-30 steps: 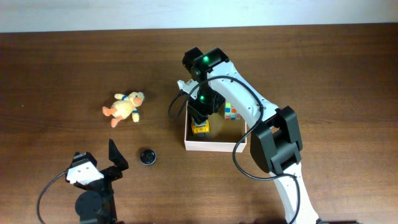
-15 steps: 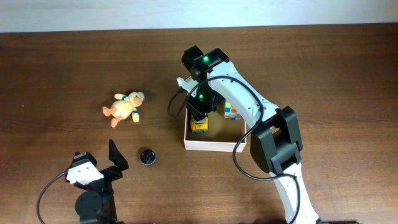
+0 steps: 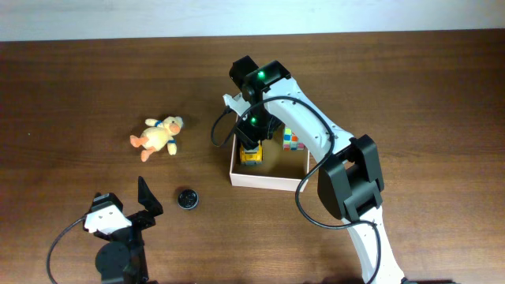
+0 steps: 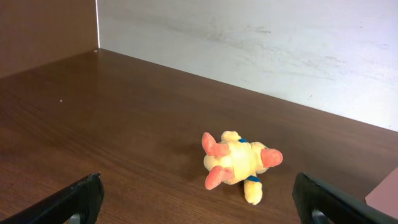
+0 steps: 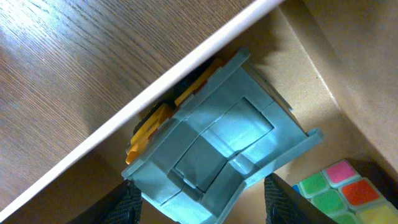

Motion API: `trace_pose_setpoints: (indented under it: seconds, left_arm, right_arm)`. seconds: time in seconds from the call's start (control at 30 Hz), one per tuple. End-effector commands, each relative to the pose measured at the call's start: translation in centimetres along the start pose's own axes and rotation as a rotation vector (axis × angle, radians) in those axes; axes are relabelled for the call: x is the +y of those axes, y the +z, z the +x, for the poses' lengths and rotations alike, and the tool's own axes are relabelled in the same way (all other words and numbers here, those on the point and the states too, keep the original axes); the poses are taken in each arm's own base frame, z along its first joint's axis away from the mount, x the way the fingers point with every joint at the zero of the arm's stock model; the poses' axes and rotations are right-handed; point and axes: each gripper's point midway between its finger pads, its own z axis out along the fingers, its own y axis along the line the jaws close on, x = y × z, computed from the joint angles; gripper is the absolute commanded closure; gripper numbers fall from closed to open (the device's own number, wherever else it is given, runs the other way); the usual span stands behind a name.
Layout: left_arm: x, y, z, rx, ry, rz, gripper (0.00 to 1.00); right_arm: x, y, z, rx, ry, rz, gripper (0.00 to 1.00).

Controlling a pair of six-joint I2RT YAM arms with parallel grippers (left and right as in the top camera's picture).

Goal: Pack container

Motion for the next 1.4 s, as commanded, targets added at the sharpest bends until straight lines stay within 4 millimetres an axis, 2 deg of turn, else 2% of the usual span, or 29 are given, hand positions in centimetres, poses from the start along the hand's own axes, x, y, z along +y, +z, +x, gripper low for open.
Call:
trace_pose_setpoints:
  seconds: [0.0,0.43,0.6,0.83,0.97,1.2,1.3,1.37]
  left_arm:
    - [-0.2,0.0,0.1,-0.004,0.016,0.013,0.01]
    - [-0.2,0.0,0.1,-0.004,0.016,0.013,0.01]
    - [-0.2,0.0,0.1,-0.004,0.016,0.013,0.01]
    - [-0.2,0.0,0.1,-0.004,0.016,0.013,0.01]
    - [-0.2,0.0,0.1,-0.004,0.016,0.013,0.01]
    - [-0.2,0.0,0.1,-0.004,0.016,0.013,0.01]
    - [-0.2,0.0,0.1,-0.004,0.016,0.013,0.01]
    - [-0.2,0.0,0.1,-0.004,0.016,0.013,0.01]
  right_arm:
    - [-0.5,-0.1,0.2,0.008,0.007,0.039,0.43]
    - [-0.2,-3.6,-1.2,-0.052,-0.001,0.048,0.42]
    - [-0.6,-3.6,0.0,-0.007,0.011,0.062,0.42]
    - [-4.3,-4.1,1.5,0.021,0.105,0.113,0.42]
    - [-5.6,-4.3,2.1,0.027,0.14,0.109,0.42]
    - [-6.1,-4.0,2.0,0.02,0.146,0.112,0.43]
    - [-6.1,-3.2,2.3,0.033,0.148,0.108,0.43]
    - [-6.1,-2.7,2.6,0.048,0.15,0.104,0.47]
